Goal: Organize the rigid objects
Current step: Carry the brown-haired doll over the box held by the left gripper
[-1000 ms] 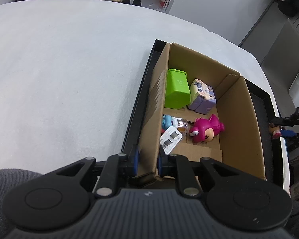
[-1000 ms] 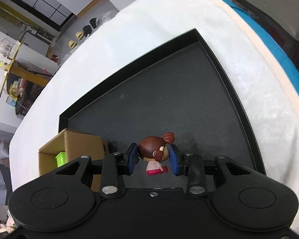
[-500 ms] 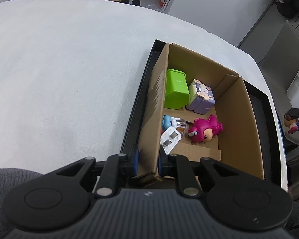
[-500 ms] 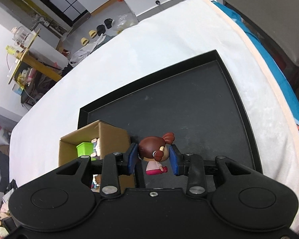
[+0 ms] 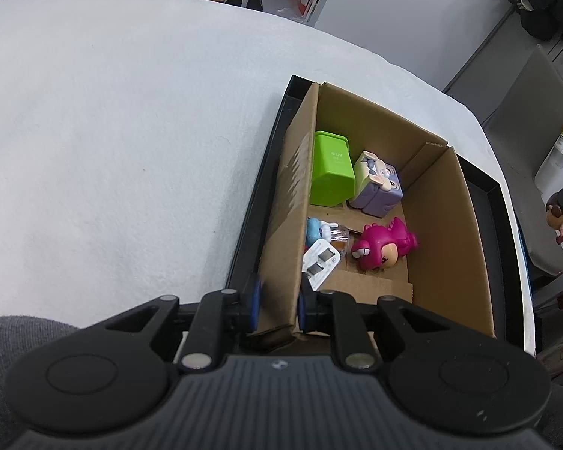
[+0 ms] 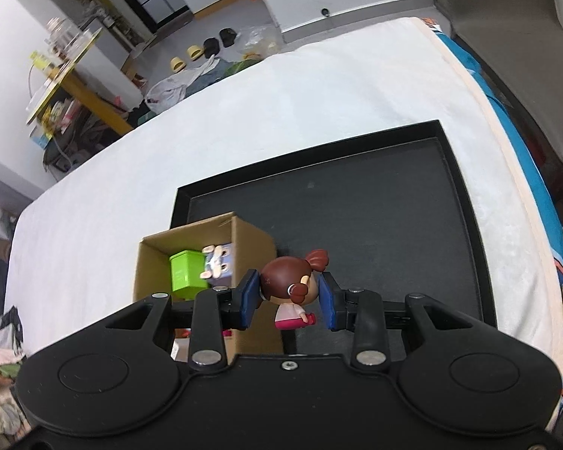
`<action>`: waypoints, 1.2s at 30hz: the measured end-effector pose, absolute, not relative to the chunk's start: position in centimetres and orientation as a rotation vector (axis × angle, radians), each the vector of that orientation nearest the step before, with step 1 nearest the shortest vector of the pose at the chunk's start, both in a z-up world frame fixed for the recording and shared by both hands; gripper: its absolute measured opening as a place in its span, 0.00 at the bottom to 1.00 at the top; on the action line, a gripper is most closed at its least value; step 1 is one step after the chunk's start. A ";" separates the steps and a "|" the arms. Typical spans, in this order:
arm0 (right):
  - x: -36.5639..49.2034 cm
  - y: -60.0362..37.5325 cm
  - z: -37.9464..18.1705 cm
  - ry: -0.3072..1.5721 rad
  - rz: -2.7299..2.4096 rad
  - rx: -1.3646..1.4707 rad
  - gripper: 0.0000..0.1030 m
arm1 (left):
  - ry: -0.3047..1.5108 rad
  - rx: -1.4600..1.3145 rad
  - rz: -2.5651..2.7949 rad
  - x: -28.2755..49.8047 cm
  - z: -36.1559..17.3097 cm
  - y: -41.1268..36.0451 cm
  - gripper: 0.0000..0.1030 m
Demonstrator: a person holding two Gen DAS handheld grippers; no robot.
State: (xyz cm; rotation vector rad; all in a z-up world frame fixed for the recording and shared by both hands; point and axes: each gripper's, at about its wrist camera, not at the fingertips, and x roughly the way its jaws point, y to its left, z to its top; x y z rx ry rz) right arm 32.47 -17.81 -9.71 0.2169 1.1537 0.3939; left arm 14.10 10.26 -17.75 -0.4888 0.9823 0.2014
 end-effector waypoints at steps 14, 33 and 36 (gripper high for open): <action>30.2 -11.4 -9.0 1.168 0.503 0.051 0.33 | 0.971 -0.522 0.192 13.9 -17.9 10.9 0.18; 28.1 -4.1 -12.1 1.239 0.543 -0.160 0.33 | 0.942 -0.591 0.178 13.6 -18.2 12.0 0.20; 28.1 -3.6 -12.8 1.252 0.540 -0.178 0.33 | 0.941 -0.595 0.177 13.6 -18.2 12.0 0.20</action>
